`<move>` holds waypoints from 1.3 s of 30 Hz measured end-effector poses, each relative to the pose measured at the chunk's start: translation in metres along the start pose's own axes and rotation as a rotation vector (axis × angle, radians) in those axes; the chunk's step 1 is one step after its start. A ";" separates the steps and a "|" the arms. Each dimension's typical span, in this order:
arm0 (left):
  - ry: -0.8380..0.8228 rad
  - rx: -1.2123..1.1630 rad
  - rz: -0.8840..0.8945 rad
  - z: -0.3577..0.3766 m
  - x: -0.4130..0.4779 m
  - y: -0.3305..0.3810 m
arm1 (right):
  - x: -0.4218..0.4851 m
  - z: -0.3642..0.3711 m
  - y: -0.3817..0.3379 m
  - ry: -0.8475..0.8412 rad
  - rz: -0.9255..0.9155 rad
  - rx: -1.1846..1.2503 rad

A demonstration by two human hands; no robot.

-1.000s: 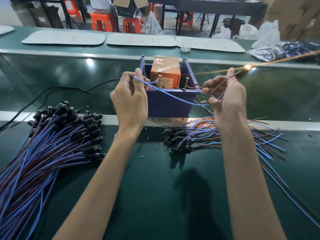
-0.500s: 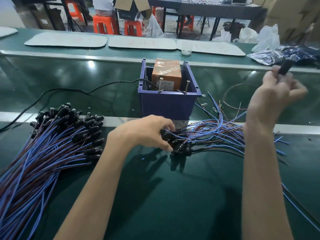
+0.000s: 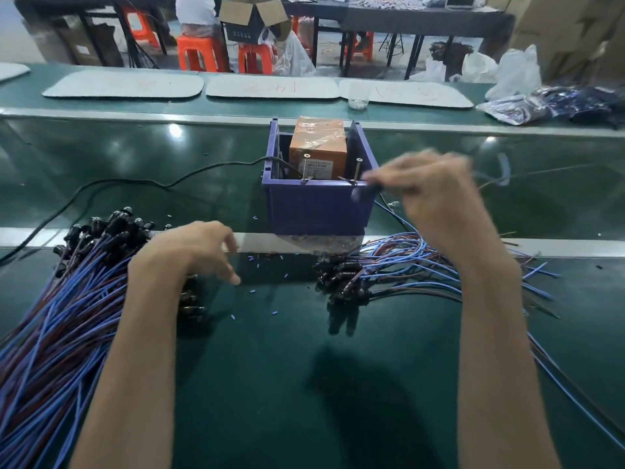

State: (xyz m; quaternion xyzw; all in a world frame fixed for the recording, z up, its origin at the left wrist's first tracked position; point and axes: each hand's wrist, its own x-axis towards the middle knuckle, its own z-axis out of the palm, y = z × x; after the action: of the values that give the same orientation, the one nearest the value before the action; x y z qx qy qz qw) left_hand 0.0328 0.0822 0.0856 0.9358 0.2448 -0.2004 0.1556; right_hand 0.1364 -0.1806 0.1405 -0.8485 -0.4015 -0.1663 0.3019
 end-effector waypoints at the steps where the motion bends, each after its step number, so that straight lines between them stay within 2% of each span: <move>1: -0.017 0.020 -0.040 0.000 0.001 -0.007 | 0.000 0.005 -0.003 -0.285 0.090 0.037; 3: -0.072 0.047 -0.075 0.000 0.001 -0.019 | -0.004 0.018 -0.003 -0.704 0.269 -0.024; 4: -0.094 0.043 -0.077 0.000 0.002 -0.023 | -0.005 0.024 -0.001 -0.814 0.311 -0.060; 5: -0.106 0.027 -0.077 0.001 0.002 -0.027 | -0.006 0.029 0.003 -0.843 0.323 -0.068; 9: -0.073 -0.045 -0.084 0.002 0.005 -0.037 | -0.003 0.033 0.016 -0.749 0.335 0.029; 12: -0.040 -0.085 -0.101 0.001 0.006 -0.042 | -0.005 0.033 0.019 -0.774 0.347 0.051; 19: -0.127 -0.118 -0.047 0.010 0.011 -0.037 | -0.004 0.032 0.019 -0.779 0.354 0.026; 24: -0.074 -0.120 -0.080 0.008 0.012 -0.045 | -0.004 0.032 0.021 -0.771 0.354 0.028; 28: -0.104 -0.163 -0.102 0.009 0.010 -0.045 | -0.004 0.031 0.021 -0.768 0.348 0.030; 32: -0.088 -0.112 -0.025 0.005 0.003 -0.040 | -0.004 0.031 0.017 -0.737 0.333 0.066; 34: 0.015 -0.095 0.089 -0.001 -0.003 -0.035 | -0.004 0.030 0.014 -0.680 0.322 0.141; 36: 0.197 -0.125 0.215 -0.010 -0.011 -0.023 | -0.002 0.029 0.008 -0.618 0.290 0.196; 39: 0.442 -0.328 0.454 -0.020 -0.031 0.008 | -0.001 0.027 -0.006 -0.559 0.237 0.326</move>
State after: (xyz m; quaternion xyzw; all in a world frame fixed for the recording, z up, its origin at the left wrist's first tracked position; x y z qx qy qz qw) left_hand 0.0178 0.0708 0.1187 0.9496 0.0874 0.0887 0.2877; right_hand 0.1327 -0.1609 0.1218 -0.8427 -0.3885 0.1750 0.3290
